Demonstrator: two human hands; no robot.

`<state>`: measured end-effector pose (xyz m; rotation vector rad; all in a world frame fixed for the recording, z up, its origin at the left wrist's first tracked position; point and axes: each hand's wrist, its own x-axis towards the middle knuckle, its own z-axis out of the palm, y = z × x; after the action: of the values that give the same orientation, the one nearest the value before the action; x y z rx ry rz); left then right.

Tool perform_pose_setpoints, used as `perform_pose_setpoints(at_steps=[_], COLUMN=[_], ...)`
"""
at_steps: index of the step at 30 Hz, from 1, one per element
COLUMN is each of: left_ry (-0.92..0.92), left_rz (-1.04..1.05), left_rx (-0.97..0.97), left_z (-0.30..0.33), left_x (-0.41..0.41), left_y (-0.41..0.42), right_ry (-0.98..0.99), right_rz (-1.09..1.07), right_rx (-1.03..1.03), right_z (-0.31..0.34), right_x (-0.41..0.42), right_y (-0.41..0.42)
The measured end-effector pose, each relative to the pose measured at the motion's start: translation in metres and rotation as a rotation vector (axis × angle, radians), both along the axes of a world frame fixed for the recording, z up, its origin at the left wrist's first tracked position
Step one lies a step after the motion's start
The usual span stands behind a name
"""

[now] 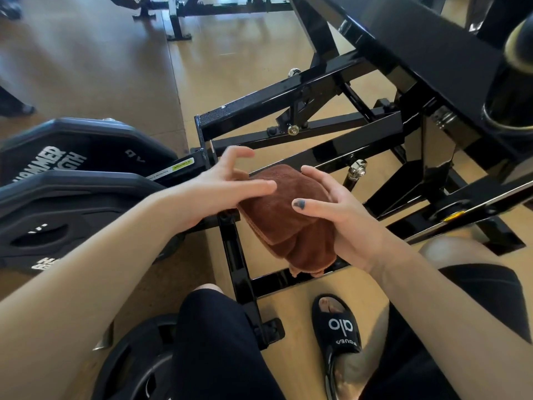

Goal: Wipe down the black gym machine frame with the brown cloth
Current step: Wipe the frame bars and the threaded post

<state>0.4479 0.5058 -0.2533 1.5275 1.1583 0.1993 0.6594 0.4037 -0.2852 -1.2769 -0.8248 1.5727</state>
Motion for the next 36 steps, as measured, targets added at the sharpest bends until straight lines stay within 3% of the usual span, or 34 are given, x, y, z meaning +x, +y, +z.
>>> perform_pose_setpoints(at_steps=[3,5,8,11,14,18,20,22,25,30,33,36], left_ry=[-0.020,-0.073,-0.068,-0.055,-0.079,-0.095,-0.072,-0.085,-0.154,-0.093,0.071,0.364], left_rz=[-0.271,-0.346,-0.315,-0.243,-0.258,-0.291,-0.266,-0.232,-0.168,-0.023,0.060,0.083], left_rx=[0.117,0.123,0.169,0.325,0.372,0.126,-0.009,-0.104,-0.129,0.183,0.404,0.579], left_z=[-0.010,-0.016,-0.025,-0.028,-0.028,-0.026,-0.026,-0.027,-0.031,-0.046,-0.070,-0.102], left_x=[-0.001,0.000,-0.002,-0.004,-0.005,-0.010,-0.011,-0.009,-0.003,-0.003,-0.007,-0.010], left_y=[-0.012,-0.021,-0.031,-0.036,-0.037,-0.031,-0.028,-0.024,-0.019,-0.004,0.005,0.014], right_ry=[-0.064,-0.042,0.040,0.004,-0.196,-0.834,-0.882,-0.734,-0.438,-0.501,-0.763,-1.134], right_rz=[0.052,0.067,0.098,0.136,0.204,0.275,0.282,0.302,0.204,0.053,-0.279,-0.545], right_rx=[0.020,0.014,0.019,0.026,0.063,0.212,0.211,0.113,0.023,0.018,0.091,0.365], right_z=[0.002,0.005,0.007,0.006,0.007,0.011,0.007,-0.002,-0.015,0.000,0.017,0.025], right_x=[-0.005,-0.008,-0.010,-0.013,-0.013,-0.012,-0.013,-0.014,-0.018,-0.003,0.019,0.037], right_y=[-0.002,-0.004,-0.007,-0.008,-0.006,-0.002,-0.002,-0.001,0.000,0.020,0.041,0.061])
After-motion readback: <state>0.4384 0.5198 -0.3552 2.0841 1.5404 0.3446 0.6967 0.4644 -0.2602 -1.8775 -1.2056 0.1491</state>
